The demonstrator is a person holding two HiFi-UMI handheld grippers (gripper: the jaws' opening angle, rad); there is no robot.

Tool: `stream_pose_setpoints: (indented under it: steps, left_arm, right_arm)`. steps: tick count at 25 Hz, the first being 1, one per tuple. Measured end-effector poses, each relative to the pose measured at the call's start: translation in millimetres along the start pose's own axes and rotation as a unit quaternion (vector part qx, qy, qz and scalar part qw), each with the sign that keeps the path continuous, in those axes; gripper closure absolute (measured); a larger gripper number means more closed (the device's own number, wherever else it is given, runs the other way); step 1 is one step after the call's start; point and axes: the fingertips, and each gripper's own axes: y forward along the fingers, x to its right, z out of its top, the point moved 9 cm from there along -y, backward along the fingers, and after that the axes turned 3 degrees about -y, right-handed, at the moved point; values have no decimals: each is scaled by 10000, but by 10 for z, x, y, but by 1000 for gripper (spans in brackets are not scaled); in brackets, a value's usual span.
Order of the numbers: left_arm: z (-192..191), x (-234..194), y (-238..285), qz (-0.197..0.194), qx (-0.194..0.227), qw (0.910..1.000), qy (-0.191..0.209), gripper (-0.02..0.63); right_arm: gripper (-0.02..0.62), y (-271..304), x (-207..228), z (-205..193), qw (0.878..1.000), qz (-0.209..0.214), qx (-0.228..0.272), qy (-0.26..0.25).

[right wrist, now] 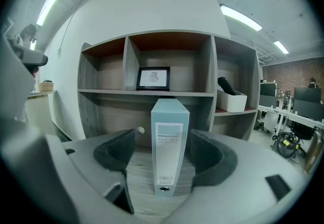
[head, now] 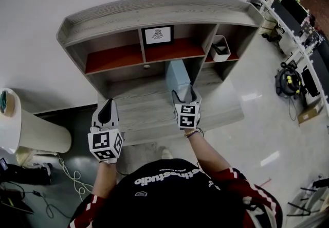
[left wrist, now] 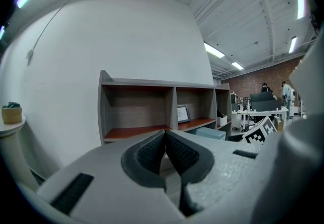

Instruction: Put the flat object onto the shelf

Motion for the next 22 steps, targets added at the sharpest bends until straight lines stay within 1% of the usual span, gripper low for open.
stream_pose_setpoints:
  steps: [3, 8, 12, 16, 22]
  left_arm:
    - [16, -14, -92, -24, 27, 10000, 24, 600]
    - [-18, -26, -276, -76, 11, 10000, 45, 600]
    - [-62, -23, -435, -202, 33, 9998, -38, 600]
    - [-114, 34, -589, -431, 74, 9987, -253, 600]
    - [-129, 76, -830, -503, 174, 9983, -217, 600]
  right_arm:
    - [254, -101, -18, 24, 10000, -40, 60, 49]
    - [255, -344, -59, -30, 9998, -133, 2, 130]
    - [256, -613, -126, -68, 9996, -194, 5, 193]
    - [258, -902, -209, -120, 9996, -218, 30, 191]
    - [261, -1297, -259, -75, 9994, -270, 117, 161]
